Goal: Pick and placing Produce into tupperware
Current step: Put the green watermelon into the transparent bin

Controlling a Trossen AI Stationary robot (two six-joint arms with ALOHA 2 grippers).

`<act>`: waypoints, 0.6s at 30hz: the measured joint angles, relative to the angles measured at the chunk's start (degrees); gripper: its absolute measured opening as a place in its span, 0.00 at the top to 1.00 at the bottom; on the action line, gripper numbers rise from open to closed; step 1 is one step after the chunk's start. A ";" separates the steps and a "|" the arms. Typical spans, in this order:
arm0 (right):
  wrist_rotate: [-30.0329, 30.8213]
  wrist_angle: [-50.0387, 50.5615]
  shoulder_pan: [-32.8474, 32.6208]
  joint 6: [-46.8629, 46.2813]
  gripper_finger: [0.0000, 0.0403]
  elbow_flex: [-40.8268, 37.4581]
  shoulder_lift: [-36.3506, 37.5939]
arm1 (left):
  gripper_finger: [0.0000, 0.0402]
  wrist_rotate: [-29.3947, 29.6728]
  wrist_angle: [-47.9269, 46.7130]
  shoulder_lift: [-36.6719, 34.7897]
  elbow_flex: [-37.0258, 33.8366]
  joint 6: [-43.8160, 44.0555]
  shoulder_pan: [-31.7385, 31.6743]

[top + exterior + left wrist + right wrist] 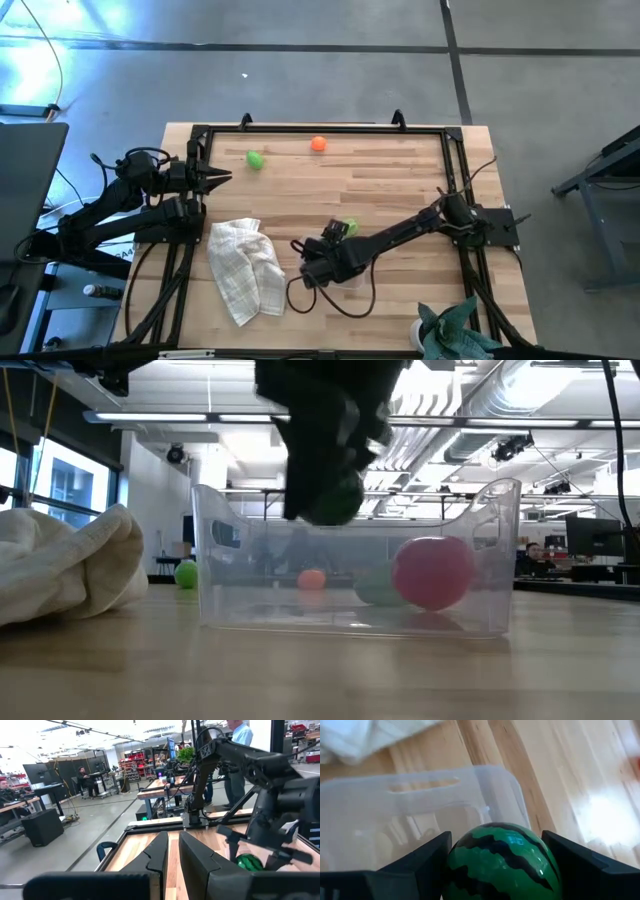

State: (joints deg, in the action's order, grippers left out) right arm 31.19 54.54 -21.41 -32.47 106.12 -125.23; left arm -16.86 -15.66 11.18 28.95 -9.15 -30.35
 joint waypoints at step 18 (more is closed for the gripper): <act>-25.58 -13.56 0.81 7.85 0.31 -6.62 0.44 | 0.91 0.00 0.02 0.00 0.00 0.00 0.00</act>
State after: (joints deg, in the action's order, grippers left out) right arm 5.62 40.98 -20.60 -24.62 99.51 -124.79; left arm -16.86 -15.64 11.18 28.95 -9.15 -30.35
